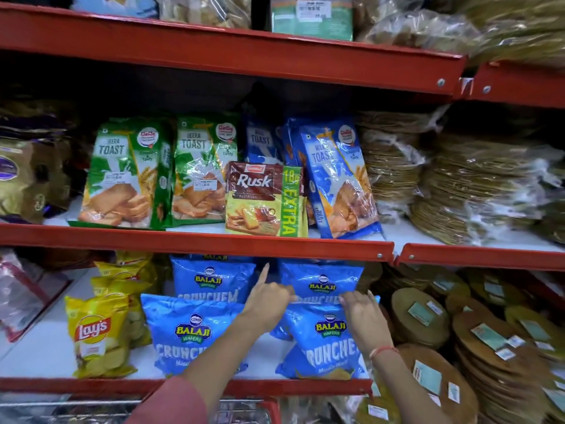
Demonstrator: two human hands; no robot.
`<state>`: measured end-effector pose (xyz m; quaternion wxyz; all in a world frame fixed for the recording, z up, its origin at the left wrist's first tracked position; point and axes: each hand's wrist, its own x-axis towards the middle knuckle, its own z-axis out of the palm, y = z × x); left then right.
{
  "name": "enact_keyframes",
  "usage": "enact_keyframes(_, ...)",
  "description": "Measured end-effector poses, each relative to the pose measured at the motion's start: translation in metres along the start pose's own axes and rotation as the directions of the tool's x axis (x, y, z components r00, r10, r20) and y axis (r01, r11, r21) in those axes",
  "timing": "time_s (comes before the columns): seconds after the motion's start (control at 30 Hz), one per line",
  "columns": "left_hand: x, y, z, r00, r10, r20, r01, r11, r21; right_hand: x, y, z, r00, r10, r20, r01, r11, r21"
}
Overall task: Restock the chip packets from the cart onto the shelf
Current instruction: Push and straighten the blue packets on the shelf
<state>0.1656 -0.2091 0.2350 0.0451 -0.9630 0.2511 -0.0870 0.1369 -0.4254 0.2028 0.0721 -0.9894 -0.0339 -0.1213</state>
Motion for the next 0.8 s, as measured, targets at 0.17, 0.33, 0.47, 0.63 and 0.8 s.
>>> enact_keyframes(0.17, -0.002, 0.014, 0.009, 0.997, -0.001, 0.078, 0.000, 1.000, 0.014, 0.001, 0.020, -0.002, 1.000, -0.026, 0.008, 0.026, 0.997, 0.067)
enact_keyframes(0.33, 0.002, 0.003, 0.003, 0.998, -0.051, 0.042, 0.052, 0.999, -0.013, 0.013, 0.016, -0.001, 0.996, -0.030, -0.082, 0.041, 0.990, 0.134)
enact_keyframes(0.47, 0.000, -0.012, 0.002, 0.994, -0.076, 0.074, 0.076, 0.997, -0.006, 0.017, 0.003, 0.009, 0.997, -0.047, -0.058, 0.056, 0.985, 0.162)
enact_keyframes(0.63, -0.011, -0.017, -0.001, 0.995, -0.086, 0.053, 0.092, 0.989, -0.112, 0.009, -0.008, -0.004, 0.989, 0.028, -0.144, -0.005, 0.988, 0.155)
enact_keyframes(0.8, -0.044, -0.049, -0.053, 0.949, -0.080, -0.306, -0.014, 0.956, -0.294, 0.011, -0.053, -0.085, 0.914, -0.024, -0.406, 0.108, 0.977, 0.184)
